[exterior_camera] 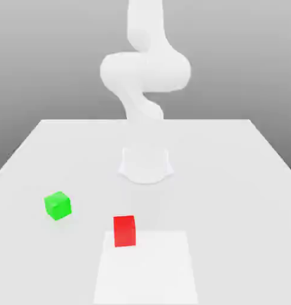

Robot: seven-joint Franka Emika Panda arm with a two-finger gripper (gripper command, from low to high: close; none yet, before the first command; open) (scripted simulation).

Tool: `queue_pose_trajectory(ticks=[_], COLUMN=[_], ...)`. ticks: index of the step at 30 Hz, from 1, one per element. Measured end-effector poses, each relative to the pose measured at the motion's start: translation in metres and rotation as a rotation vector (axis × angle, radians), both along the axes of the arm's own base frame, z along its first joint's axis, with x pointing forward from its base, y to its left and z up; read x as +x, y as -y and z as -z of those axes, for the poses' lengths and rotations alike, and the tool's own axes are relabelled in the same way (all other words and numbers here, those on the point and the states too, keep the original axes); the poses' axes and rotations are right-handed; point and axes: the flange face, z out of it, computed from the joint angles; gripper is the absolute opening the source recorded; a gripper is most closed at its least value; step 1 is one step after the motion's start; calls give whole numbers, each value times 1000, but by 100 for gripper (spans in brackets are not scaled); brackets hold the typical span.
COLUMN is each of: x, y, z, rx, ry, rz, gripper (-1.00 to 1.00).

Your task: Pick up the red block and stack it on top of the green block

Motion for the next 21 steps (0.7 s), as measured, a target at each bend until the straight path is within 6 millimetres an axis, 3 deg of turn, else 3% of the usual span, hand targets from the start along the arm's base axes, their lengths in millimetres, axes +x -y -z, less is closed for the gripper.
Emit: queue_pose_trajectory(ticks=[4, 9, 13, 18, 21], x=[34, 41, 18, -34, -42], y=[12, 27, 36, 42, 43], z=[99, 225, 326, 451, 488], rx=[-24, -42, -45, -34, -34], ry=[-149, -335, -497, -694, -719], rz=[-14, -39, -66, -107, -113], gripper=[0, 0, 0, 0, 0])
